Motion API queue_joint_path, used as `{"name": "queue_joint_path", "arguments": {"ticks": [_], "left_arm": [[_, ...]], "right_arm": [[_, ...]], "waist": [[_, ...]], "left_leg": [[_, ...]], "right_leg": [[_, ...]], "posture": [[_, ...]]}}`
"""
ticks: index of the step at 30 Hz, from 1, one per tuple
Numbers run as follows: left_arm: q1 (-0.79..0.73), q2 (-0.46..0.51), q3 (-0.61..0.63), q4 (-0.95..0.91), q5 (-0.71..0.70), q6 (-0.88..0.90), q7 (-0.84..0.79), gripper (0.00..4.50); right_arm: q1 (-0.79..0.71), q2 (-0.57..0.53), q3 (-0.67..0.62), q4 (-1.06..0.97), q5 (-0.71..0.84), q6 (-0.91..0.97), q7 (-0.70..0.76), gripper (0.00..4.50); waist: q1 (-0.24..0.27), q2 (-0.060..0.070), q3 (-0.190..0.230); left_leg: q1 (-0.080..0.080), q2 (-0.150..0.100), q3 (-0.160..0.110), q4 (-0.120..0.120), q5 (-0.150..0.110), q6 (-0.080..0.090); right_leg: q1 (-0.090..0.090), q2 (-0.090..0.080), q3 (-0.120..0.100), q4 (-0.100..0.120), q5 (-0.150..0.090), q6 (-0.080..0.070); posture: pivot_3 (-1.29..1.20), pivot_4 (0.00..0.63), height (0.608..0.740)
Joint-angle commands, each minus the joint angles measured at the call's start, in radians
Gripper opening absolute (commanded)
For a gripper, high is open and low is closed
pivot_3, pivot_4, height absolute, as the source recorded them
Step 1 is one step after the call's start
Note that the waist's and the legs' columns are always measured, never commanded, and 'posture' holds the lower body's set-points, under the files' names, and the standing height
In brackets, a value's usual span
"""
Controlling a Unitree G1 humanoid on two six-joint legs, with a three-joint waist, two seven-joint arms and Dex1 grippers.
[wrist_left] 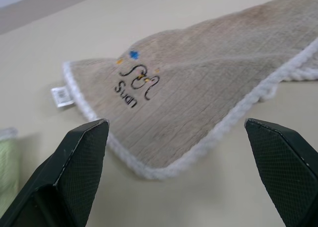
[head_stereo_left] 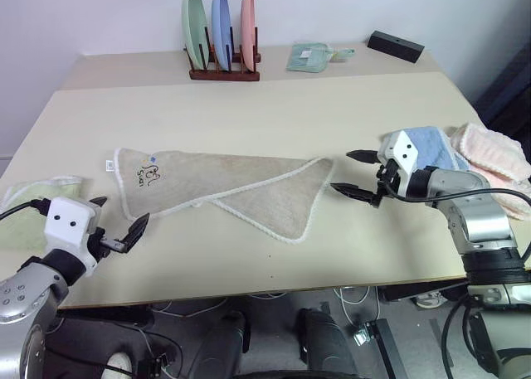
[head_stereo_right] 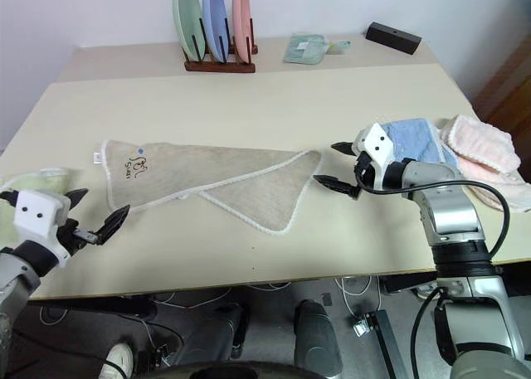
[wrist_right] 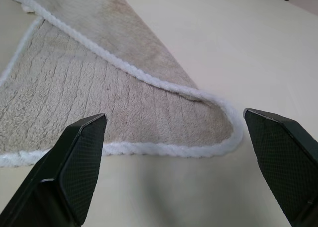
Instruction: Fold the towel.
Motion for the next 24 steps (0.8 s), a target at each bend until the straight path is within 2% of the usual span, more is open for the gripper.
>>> {"name": "queue_joint_path", "arguments": {"ticks": [1, 6, 14, 18, 21, 24], "left_arm": [[-0.013, 0.016, 0.007, 0.0, 0.004, -0.016, -0.007, 4.46], [-0.023, 0.017, -0.008, -0.008, 0.007, -0.012, -0.011, 4.46], [-0.014, 0.119, -0.155, -0.029, 0.123, -0.034, -0.061, 4.46], [-0.024, 0.167, -0.203, 0.036, 0.229, -0.072, -0.052, 4.46], [-0.041, 0.18, -0.214, 0.075, 0.259, -0.076, -0.051, 4.46], [-0.109, 0.206, -0.228, 0.199, 0.306, -0.107, -0.05, 4.46]], "right_arm": [[0.016, -0.023, -0.039, -0.053, 0.017, -0.003, -0.002, 4.5], [0.025, -0.014, -0.032, -0.086, 0.02, 0.011, -0.022, 4.5], [0.036, 0.028, -0.008, -0.147, 0.026, 0.046, -0.057, 4.5], [0.048, 0.053, 0.003, -0.175, 0.028, 0.063, -0.073, 4.5], [0.052, 0.059, 0.002, -0.195, 0.033, 0.077, -0.077, 4.5], [0.055, 0.064, -0.003, -0.202, 0.034, 0.083, -0.088, 4.5]], "waist": [[0.0, 0.0, 0.0], [-0.001, 0.0, 0.0], [0.0, 0.0, 0.0], [0.0, 0.0, 0.0], [0.0, 0.0, 0.0], [0.002, 0.0, 0.0]], "left_leg": [[0.0, 0.0, 0.0, 0.0, 0.0, 0.0], [0.0, 0.0, 0.0, 0.0, 0.0, 0.0], [0.0, 0.0, 0.002, 0.0, 0.0, 0.0], [0.0, 0.0, 0.002, 0.0, 0.0, 0.0], [0.0, 0.0, 0.002, 0.0, 0.0, 0.0], [0.0, 0.0, 0.001, 0.0, 0.0, 0.001]], "right_leg": [[0.0, 0.0, 0.0, 0.0, 0.0, 0.0], [0.0, 0.0, 0.0, 0.0, 0.0, 0.0], [0.0, 0.0, 0.001, 0.0, 0.0, 0.0], [0.0, 0.0, 0.001, 0.0, 0.0, 0.0], [0.0, 0.0, 0.001, 0.0, 0.0, 0.0], [0.0, 0.0, 0.001, 0.0, 0.0, 0.0]], "posture": [[0.0, 0.15, 0.74], [0.0, 0.15, 0.74], [0.0, 0.15, 0.74], [0.0, 0.15, 0.74], [0.0, 0.15, 0.74], [0.0, 0.15, 0.74]]}}
